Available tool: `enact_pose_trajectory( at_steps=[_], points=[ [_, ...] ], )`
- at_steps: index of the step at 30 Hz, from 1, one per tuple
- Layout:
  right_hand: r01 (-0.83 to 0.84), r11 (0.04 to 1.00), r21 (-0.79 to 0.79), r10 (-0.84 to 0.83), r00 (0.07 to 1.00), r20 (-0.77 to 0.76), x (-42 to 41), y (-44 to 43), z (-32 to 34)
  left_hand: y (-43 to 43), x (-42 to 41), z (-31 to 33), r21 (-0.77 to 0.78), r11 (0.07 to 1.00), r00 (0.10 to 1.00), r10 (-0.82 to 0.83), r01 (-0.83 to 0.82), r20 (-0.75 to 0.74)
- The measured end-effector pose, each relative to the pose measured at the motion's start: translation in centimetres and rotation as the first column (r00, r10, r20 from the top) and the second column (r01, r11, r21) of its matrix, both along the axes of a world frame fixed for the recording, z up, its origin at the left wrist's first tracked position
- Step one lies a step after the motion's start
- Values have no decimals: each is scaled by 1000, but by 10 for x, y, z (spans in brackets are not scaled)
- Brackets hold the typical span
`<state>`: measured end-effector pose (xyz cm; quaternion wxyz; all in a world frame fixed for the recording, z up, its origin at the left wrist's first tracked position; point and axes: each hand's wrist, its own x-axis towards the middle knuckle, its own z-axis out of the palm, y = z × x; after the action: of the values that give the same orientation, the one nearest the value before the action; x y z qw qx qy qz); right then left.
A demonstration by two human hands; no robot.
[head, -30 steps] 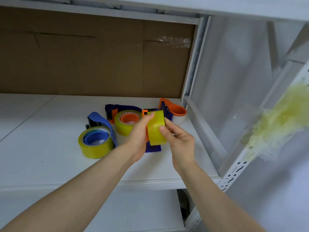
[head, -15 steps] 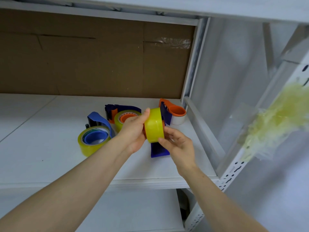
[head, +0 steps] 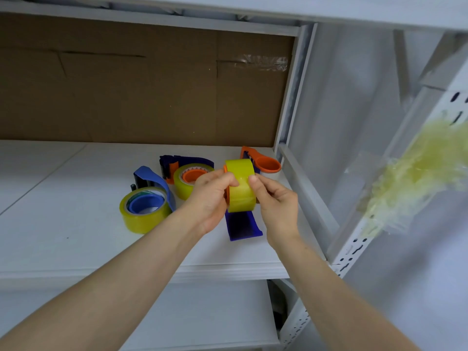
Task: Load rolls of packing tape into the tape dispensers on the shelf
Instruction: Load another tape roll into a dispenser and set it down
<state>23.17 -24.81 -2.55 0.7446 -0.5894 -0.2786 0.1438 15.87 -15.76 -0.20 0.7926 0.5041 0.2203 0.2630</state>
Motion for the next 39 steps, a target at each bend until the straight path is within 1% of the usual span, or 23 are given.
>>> enact_pose_trajectory(
  at_steps=[1,3,5,6,8,11,14,19,24,29,33,35,37,39],
  points=[
    [-23,1000,-7,23,1000,-15,0,0,3,0,-1,1,-24,1000,1000,17,-17,-4],
    [-119,992,-43,117,992,-54,-1,-3,4,3,-2,3,-71,997,999,39,-39,5],
    [-207,974,-92,206,978,-17,-3,-7,-2,5,-4,5,-94,994,998,65,-63,22],
    [-219,971,-101,221,975,18,-4,-8,-5,6,-4,7,-94,993,997,74,-71,29],
    [-201,977,-67,205,977,55,-6,-10,-8,7,-7,8,-71,996,997,60,-56,41],
    [-170,985,22,170,985,7,-6,-8,-3,6,-10,8,-27,1000,998,6,-5,64],
    [-132,990,49,132,991,6,-7,-4,2,4,-12,9,10,1000,997,-29,28,72],
    [-131,991,24,130,991,31,-6,-1,4,3,-17,9,39,995,993,-91,89,78],
    [-255,967,-29,256,964,65,-4,-5,-3,7,-20,8,35,999,998,-18,16,56],
    [-223,971,-91,235,960,154,-4,-4,-9,8,-20,4,40,999,999,31,-33,42],
    [-223,969,-105,237,958,158,-3,-4,-7,11,-20,4,-7,998,997,59,-59,51],
    [-234,968,-84,244,961,132,-1,-3,-5,13,-21,4,9,1000,997,12,-12,70],
    [-233,971,-54,238,966,101,-1,-2,-2,13,-23,4,70,996,995,-61,55,79],
    [-231,972,-45,235,968,94,0,-2,-1,12,-22,4,88,994,994,-69,61,88]
  ],
)
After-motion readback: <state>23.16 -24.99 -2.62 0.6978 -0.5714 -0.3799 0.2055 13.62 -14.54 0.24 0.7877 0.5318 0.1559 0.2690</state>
